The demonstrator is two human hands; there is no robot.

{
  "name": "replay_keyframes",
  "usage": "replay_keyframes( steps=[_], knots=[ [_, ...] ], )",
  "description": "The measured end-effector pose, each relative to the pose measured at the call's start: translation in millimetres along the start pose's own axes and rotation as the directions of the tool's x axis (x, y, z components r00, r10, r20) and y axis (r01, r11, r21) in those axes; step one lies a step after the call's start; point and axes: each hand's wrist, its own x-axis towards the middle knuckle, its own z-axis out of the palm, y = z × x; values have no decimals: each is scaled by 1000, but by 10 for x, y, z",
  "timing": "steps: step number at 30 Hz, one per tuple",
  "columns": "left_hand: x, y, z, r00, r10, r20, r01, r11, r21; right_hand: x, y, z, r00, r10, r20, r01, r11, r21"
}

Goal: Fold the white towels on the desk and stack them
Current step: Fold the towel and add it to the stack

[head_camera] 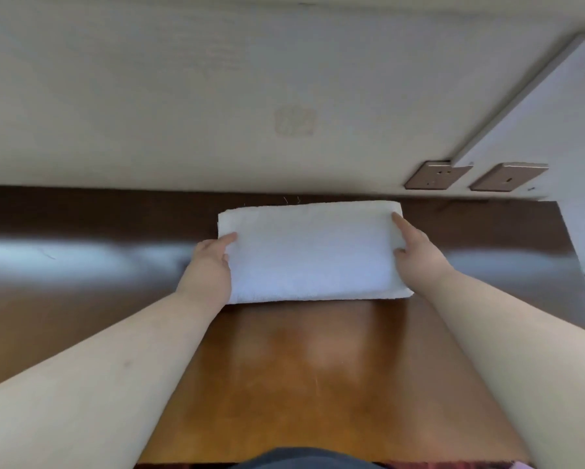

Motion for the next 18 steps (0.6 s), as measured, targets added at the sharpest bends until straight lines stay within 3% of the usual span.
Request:
replay_keyframes(
  steps=[5, 9, 16, 18],
  knots=[
    [-65, 6, 28, 998, 10, -62, -10, 1000, -4, -79, 22, 10, 991, -23, -132, 44, 986, 161],
    [-54, 126, 51, 985, 128, -119, -125, 992, 31, -210, 65, 17, 975, -39, -219, 85, 976, 202],
    [40, 69, 160, 999, 53, 7, -54, 993, 101, -238, 188, 13, 989, 24, -144, -15, 998, 64],
    [23, 121, 160, 999, 18, -34, -9, 969, 245, -257, 164, 5, 985, 77, -157, -73, 997, 34]
  ],
)
